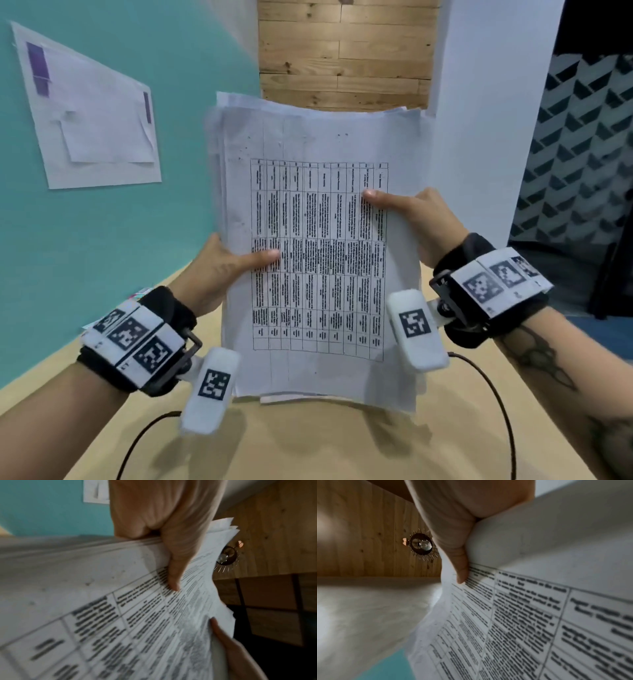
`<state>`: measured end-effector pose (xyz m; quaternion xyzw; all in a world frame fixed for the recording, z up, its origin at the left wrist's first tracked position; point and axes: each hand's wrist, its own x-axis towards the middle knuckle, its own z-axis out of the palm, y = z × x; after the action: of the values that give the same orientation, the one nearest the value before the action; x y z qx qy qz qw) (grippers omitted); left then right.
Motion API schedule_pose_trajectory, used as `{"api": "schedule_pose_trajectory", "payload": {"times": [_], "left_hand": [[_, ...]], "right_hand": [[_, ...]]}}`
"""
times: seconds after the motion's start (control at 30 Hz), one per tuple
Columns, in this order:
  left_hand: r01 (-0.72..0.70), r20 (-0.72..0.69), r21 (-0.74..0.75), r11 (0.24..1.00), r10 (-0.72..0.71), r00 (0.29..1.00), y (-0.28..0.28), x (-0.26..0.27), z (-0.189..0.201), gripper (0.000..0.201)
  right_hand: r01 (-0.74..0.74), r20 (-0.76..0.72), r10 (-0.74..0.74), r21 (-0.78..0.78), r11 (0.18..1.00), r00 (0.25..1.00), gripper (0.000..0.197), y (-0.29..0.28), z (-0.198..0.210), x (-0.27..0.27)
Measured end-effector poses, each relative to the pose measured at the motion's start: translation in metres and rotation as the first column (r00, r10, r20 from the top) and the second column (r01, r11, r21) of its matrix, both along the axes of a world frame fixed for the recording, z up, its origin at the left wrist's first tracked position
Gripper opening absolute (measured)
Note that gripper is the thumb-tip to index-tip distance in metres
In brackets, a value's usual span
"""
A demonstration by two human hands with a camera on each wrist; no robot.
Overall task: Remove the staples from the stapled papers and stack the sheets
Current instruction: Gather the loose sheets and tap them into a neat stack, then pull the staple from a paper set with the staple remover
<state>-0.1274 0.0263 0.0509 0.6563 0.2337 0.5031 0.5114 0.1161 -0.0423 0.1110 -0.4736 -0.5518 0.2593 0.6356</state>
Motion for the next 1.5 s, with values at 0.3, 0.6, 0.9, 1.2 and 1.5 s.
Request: {"api": "schedule_pose_trajectory", "payload": {"times": [0.3, 0.6, 0.9, 1.2, 1.5], "left_hand": [[0.036, -0.157, -0.581, 0.813, -0.155, 0.975, 0.021, -0.009, -0.018, 0.034], [-0.235, -0.57, -0.649, 0.723, -0.258, 0.78, 0.122, -0.032, -0.153, 0.095], [-0.143, -0.562, -0.594, 0.792, -0.281, 0.778, 0.063, 0.009, -0.112, 0.044], [-0.076, -0.556, -0.585, 0.807, -0.331, 0.762, 0.091, 0.019, -0.134, 0.106], [-0.148, -0.582, -0.573, 0.806, -0.272, 0.767, 0.104, 0.013, -0.144, 0.079]], "right_hand": [[-0.178, 0.191, 0.436, -0.717, 0.674, 0.88, 0.049, -0.019, -0.064, 0.026], [0.036, 0.268, 0.44, -0.883, 0.467, 0.857, 0.018, -0.032, -0.134, 0.024], [0.396, 0.66, 0.418, -0.728, 0.559, 0.624, 0.027, -0.014, -0.09, 0.066], [0.634, 0.824, 0.431, -0.561, 0.533, 0.367, 0.043, 0.057, -0.102, 0.07], [0.743, 0.906, 0.416, -0.334, 0.58, 0.083, 0.04, 0.042, -0.098, 0.051]]}}
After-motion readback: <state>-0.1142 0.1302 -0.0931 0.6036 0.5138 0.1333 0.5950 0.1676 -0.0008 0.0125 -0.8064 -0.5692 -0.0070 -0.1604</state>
